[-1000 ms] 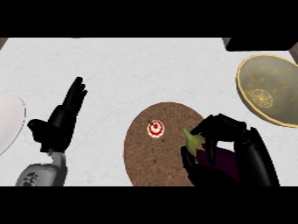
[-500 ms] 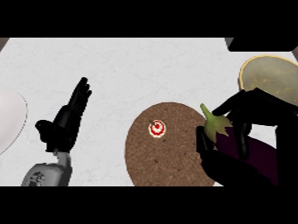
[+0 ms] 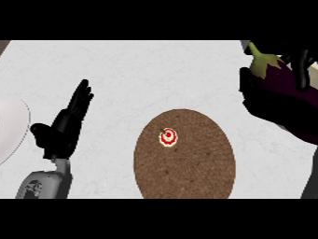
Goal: Pick the eggplant from the placemat and place it in the bowl
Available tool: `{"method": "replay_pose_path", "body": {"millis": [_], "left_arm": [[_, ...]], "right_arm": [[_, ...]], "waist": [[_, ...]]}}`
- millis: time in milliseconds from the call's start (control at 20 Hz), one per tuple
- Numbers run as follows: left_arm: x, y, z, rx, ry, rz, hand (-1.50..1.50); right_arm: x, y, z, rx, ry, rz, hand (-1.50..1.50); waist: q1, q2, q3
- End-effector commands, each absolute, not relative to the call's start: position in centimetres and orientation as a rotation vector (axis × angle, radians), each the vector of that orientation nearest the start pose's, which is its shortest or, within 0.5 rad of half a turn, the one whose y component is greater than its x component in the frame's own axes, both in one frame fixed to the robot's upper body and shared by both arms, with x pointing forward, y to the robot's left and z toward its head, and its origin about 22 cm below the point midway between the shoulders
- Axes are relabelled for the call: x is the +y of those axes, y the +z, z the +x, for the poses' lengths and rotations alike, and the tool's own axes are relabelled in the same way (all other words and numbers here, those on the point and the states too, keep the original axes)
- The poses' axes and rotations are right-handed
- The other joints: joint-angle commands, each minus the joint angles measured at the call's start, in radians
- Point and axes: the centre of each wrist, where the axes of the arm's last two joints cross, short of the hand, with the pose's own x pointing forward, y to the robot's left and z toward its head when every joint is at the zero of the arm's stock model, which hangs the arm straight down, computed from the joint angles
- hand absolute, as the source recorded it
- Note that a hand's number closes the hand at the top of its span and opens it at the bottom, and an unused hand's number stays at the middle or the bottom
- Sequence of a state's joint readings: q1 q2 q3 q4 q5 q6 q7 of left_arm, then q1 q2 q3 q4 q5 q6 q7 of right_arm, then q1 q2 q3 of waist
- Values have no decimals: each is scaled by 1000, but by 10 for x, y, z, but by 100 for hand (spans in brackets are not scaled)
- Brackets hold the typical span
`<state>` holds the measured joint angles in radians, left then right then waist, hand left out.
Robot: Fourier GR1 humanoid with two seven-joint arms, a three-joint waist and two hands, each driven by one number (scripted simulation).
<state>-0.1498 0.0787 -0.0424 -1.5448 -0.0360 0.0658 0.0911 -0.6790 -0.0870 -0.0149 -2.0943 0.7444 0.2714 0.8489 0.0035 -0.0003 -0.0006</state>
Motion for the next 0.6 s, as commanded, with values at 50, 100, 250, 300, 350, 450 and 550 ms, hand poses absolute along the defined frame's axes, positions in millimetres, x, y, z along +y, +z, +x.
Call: {"method": "replay_pose_path", "body": {"millis": [50,100,250,300,350,450,550], "left_arm": [[224,32,277,-1592,-105,76,0],[224,42,272,-1594,-117,71,0],[219,37,278,-1596,-99,79,0],[208,24,269,-1604,-102,53,0],[202,36,280,-1589,-138,65,0],[206,22,277,-1600,-105,69,0],[220,28,271,-1594,-117,71,0]], "right_arm": [[-208,279,271,-1638,439,-1012,150],[-207,261,292,-1620,442,-1023,150],[-235,253,300,-1532,526,-1139,150],[-241,262,310,-1520,519,-1191,150],[-255,245,317,-1501,540,-1155,150],[-272,234,319,-1507,554,-1202,150],[-282,216,336,-1491,509,-1222,150]], "waist": [[-4,1,0],[8,2,1],[1,4,1],[6,4,0],[2,5,1],[-1,4,1],[7,4,1]]}}
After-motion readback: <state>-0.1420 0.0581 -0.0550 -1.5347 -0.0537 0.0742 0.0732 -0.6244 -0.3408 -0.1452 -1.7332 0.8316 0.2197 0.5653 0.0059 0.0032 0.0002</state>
